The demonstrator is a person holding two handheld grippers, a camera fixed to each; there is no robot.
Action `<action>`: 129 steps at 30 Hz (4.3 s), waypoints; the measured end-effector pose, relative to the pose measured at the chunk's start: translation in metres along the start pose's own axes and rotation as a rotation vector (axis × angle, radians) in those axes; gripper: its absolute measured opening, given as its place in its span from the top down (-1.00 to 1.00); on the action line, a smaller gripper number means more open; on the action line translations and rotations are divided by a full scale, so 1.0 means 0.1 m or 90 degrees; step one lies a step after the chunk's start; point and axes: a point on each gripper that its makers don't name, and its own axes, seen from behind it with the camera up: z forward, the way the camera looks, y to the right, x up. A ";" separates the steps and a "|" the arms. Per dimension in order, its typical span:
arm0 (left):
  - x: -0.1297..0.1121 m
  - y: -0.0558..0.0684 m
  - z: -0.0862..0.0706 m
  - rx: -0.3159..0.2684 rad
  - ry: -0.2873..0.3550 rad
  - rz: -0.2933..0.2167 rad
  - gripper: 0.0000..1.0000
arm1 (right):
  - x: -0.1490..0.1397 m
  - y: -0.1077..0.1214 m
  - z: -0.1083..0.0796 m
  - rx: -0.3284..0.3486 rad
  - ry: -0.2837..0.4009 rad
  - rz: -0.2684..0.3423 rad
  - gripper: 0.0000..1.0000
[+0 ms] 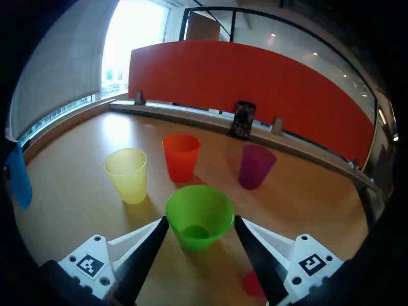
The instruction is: Pour water
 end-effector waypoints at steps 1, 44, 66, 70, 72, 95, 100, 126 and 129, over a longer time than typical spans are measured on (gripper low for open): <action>0.00 0.00 0.00 0.000 0.000 -0.001 -0.79 | 0.00 0.00 0.02 0.000 -0.001 -0.001 -1.00; 0.35 0.50 0.03 -0.074 0.014 0.046 -0.79 | 0.36 0.13 -1.08 0.028 0.068 0.001 -0.83; 0.76 1.30 -0.12 -0.165 0.004 0.111 -0.79 | 0.13 0.37 -2.52 0.075 0.029 -0.043 -0.83; 0.79 1.44 -0.14 -0.185 0.001 0.130 -0.80 | 0.11 0.35 -2.67 0.094 0.026 -0.053 -0.83; 0.81 1.53 -0.15 -0.197 0.000 0.142 -0.79 | 0.10 0.34 -2.73 0.102 0.025 -0.058 -0.83; 1.17 2.15 -0.33 -0.284 0.008 0.304 -0.79 | 0.12 0.12 -2.93 0.184 0.032 -0.119 -0.83; 1.28 2.17 -0.34 -0.280 0.019 0.336 -0.79 | 0.15 0.08 -2.96 0.196 0.036 -0.125 -0.83; 1.59 2.53 -0.48 -0.281 0.067 0.510 -0.79 | 0.32 -0.16 -3.08 0.233 0.069 -0.124 -0.83; 1.61 2.58 -0.50 -0.283 0.074 0.531 -0.80 | 0.34 -0.16 -3.09 0.235 0.073 -0.123 -0.83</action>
